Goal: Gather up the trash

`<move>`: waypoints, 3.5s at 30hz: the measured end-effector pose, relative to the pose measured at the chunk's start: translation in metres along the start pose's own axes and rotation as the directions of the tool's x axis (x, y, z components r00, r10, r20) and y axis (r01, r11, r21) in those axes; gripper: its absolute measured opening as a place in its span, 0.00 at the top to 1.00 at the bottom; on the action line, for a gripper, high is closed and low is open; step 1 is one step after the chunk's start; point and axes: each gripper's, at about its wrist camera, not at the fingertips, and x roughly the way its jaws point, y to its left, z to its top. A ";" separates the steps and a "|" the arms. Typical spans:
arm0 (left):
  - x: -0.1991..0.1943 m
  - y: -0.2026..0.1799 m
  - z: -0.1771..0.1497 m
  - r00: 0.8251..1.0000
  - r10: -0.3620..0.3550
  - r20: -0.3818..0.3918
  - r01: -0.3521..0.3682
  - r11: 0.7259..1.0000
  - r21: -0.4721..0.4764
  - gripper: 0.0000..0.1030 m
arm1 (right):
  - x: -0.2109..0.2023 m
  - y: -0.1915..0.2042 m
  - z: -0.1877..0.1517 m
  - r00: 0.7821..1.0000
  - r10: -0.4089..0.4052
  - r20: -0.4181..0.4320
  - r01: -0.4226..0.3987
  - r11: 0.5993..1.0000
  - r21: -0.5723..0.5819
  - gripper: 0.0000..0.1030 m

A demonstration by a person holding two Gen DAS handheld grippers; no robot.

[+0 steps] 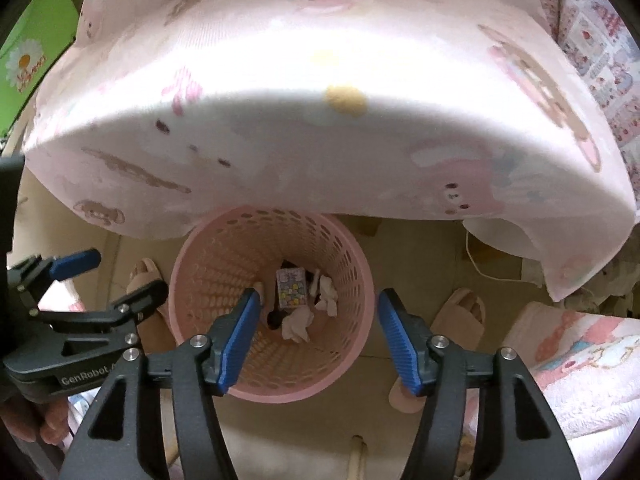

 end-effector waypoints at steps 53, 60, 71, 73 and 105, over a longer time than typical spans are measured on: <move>-0.130 0.041 -0.037 0.850 0.125 0.512 -0.075 0.990 -0.117 0.01 | -0.120 -0.006 -0.022 0.896 -0.070 0.439 0.051 0.997 0.056 0.16; -0.130 0.039 -0.038 0.849 0.130 0.512 -0.079 0.990 -0.120 0.01 | -0.120 -0.007 -0.022 0.897 -0.067 0.437 0.046 0.997 0.059 0.16; -0.130 0.038 -0.038 0.849 0.120 0.515 -0.076 0.992 -0.106 0.01 | -0.120 -0.007 -0.022 0.897 -0.071 0.436 0.048 0.997 0.064 0.16; -0.130 0.037 -0.038 0.848 0.119 0.517 -0.077 0.992 -0.101 0.01 | -0.120 -0.007 -0.022 0.897 -0.073 0.437 0.050 0.997 0.064 0.16; -0.132 0.036 -0.039 0.845 0.116 0.521 -0.084 0.993 -0.085 0.01 | -0.121 -0.007 -0.023 0.896 -0.074 0.437 0.052 0.997 0.063 0.16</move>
